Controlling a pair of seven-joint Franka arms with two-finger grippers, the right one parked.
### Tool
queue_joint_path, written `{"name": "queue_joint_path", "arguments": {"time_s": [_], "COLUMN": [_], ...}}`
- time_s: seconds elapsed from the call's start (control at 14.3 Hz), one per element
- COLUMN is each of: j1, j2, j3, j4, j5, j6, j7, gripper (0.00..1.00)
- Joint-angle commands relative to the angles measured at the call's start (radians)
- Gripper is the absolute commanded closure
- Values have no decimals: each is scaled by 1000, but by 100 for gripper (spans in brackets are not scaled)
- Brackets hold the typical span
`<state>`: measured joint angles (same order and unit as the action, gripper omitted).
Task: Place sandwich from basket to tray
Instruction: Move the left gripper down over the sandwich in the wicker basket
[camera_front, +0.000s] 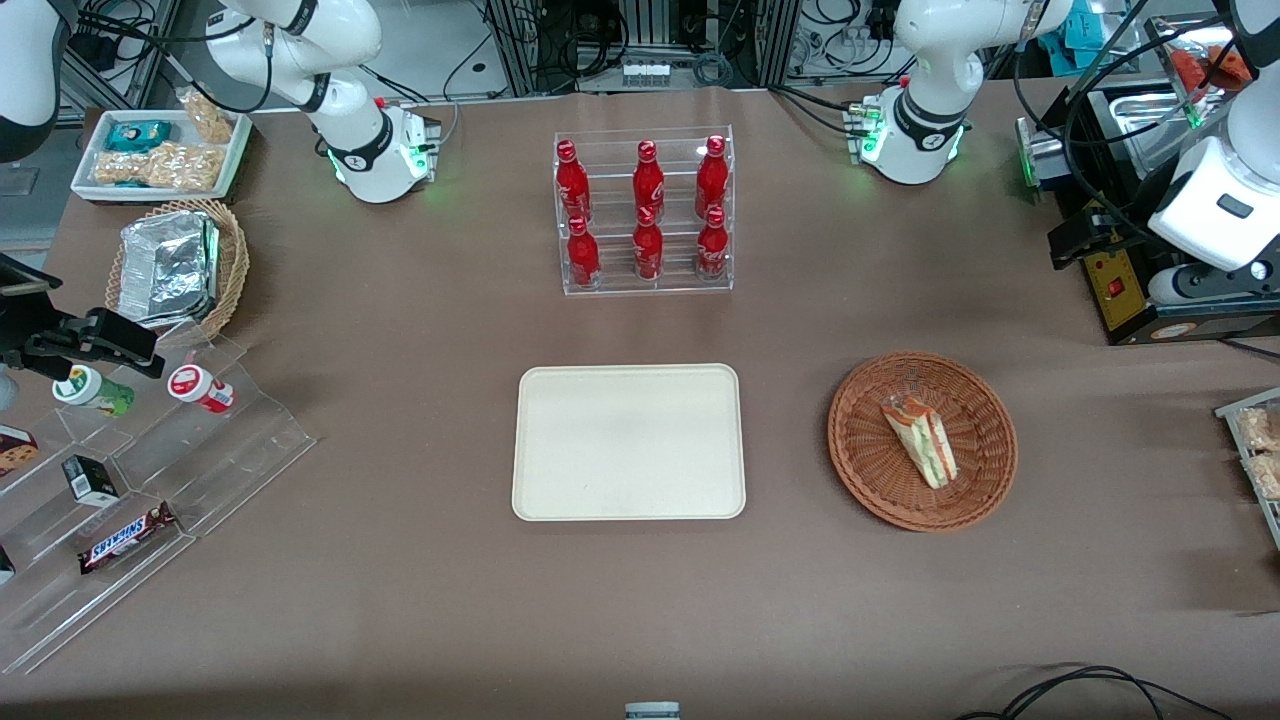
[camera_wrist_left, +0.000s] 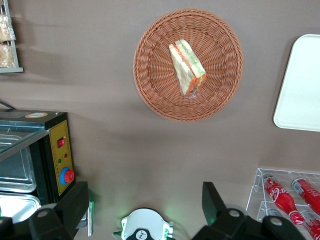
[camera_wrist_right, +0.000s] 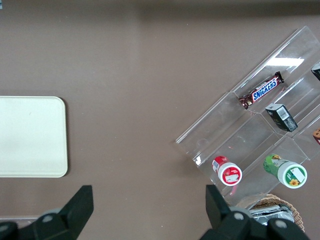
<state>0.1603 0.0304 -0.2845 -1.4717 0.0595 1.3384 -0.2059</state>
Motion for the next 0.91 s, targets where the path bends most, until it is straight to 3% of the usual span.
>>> {"name": "queue_joint_path", "arguments": {"time_s": [0.0,0.28,0.56,0.84], "j1": [16,15,15,4], "j2": [-9,40,198,293], "j3": [-8,-10,-8,-10], "j4": [2,2,-1,-94], "j5": [-3,13,13,14], "j6": [-10,-8,10,272], "j7": [19,3,-84,-262], "gripper": [0,0,0,0]}}
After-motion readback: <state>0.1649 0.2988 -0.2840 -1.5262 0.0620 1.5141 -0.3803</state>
